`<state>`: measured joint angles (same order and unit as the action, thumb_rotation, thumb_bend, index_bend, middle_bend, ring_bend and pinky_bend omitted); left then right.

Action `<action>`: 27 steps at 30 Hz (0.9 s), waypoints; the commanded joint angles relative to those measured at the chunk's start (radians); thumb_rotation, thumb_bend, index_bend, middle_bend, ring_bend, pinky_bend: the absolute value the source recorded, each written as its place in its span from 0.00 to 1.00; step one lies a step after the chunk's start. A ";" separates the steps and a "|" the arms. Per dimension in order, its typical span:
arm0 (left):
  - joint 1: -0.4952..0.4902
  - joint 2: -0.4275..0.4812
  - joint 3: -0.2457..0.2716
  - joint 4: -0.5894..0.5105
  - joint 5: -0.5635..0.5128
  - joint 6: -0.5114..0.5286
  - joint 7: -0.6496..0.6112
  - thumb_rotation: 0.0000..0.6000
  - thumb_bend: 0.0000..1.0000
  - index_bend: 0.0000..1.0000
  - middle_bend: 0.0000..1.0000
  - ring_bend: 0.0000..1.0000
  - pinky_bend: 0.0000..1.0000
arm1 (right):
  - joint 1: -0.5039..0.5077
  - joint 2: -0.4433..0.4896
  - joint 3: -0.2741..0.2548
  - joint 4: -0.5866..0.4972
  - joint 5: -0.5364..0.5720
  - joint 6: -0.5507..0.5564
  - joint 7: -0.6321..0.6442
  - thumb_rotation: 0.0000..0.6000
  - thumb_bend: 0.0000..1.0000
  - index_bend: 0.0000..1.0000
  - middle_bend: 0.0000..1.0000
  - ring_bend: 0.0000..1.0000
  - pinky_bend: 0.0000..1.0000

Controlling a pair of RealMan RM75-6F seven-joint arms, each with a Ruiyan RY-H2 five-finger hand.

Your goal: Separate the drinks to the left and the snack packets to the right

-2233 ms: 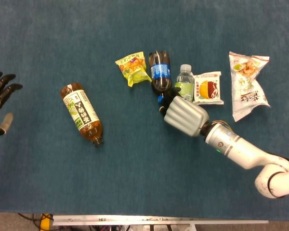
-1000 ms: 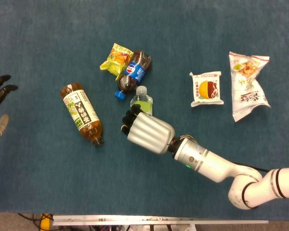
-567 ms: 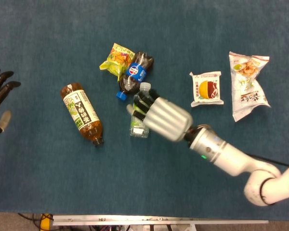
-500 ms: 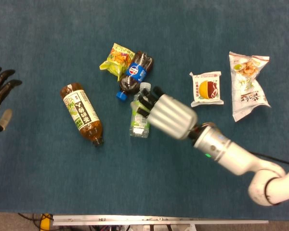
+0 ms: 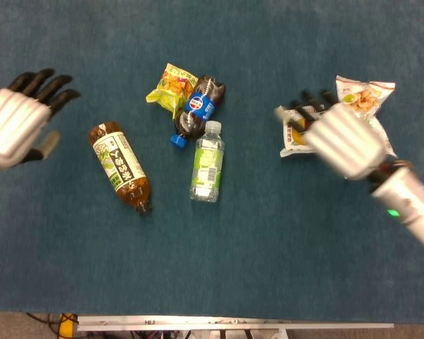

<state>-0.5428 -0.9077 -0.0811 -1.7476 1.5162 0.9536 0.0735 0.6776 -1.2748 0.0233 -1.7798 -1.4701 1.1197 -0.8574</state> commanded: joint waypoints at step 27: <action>-0.422 -0.462 -0.060 0.490 -0.411 -0.454 0.186 1.00 0.45 0.09 0.05 0.04 0.13 | -0.194 0.166 -0.051 0.057 -0.169 0.158 0.282 1.00 0.05 0.19 0.31 0.22 0.35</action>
<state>-0.9412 -1.3409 -0.1521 -1.2900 1.1329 0.5214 0.2374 0.4845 -1.1077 -0.0282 -1.7235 -1.6383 1.2789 -0.5769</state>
